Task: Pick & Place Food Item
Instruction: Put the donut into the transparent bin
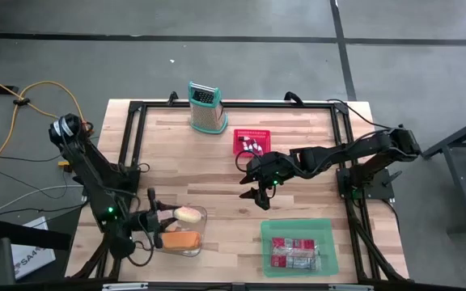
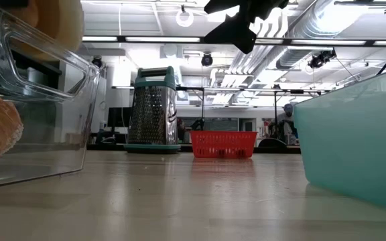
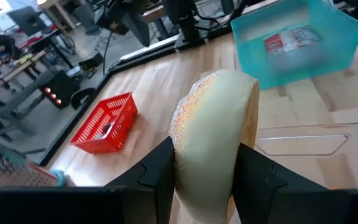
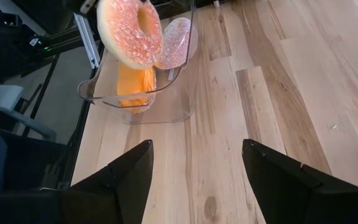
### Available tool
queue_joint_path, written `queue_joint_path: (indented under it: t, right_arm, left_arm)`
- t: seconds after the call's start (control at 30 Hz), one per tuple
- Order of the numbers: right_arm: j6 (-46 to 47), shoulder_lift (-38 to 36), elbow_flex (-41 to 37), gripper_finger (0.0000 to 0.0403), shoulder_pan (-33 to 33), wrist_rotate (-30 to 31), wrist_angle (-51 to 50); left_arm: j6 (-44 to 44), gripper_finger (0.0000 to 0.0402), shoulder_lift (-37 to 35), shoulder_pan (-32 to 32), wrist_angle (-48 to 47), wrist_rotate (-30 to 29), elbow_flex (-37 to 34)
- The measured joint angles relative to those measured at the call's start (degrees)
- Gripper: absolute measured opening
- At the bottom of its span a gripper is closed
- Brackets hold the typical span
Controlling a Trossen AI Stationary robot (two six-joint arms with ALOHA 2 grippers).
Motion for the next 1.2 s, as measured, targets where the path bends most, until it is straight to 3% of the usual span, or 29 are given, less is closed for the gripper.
queue_joint_path:
  t: [0.23,0.7,1.2]
  right_arm:
    - [0.0,0.0,0.0,0.0236,0.0,0.0,0.0]
    - [0.0,0.0,0.0,0.0236,0.0,-0.01,0.0]
    - [-0.01,0.0,0.0,0.0236,0.0,-0.01,0.0]
  left_arm:
    - [-11.35,0.0122,5.77,0.27,-0.09,-0.49,0.0]
    - [-26.33,0.0122,6.03,3.86,-9.07,12.07,-0.02]
    - [-27.46,0.0138,6.03,3.97,-9.52,15.29,-0.07]
